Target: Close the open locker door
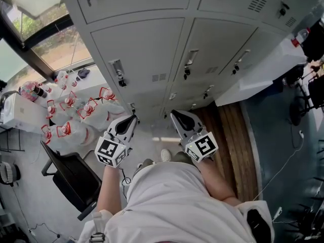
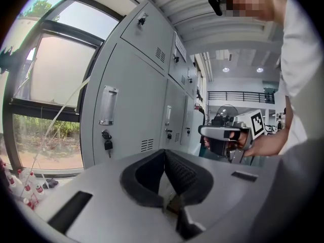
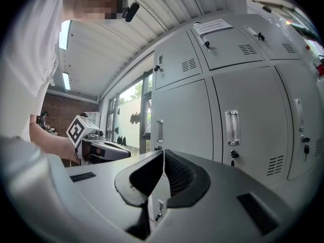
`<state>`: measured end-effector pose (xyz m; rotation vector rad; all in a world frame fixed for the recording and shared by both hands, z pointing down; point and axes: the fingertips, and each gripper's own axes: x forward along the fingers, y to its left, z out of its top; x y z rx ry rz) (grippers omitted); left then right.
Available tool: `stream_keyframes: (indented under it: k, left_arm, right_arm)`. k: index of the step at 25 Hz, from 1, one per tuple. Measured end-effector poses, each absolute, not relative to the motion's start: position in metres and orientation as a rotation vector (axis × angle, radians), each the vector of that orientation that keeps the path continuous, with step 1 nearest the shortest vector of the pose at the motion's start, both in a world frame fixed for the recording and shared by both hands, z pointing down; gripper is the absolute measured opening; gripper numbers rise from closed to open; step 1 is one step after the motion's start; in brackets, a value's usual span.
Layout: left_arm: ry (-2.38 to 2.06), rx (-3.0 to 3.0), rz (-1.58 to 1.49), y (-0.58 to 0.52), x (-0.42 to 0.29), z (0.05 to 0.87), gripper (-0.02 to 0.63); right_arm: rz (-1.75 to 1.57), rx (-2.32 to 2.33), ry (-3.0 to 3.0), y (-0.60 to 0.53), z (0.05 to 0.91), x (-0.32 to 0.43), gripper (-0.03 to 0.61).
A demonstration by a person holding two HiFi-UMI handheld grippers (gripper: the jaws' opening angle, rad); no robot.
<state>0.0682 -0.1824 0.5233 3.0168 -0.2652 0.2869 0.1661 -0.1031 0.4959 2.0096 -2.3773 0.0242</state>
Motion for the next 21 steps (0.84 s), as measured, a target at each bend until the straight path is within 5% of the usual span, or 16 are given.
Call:
stream_keyframes:
  k: [21]
  left_arm:
    - [-0.237, 3.015, 0.311, -0.1824, 0.0706, 0.5292, 0.002]
  right_arm:
    - [0.052, 2.01, -2.371, -0.1075, 0.5011, 0.1644, 0.003]
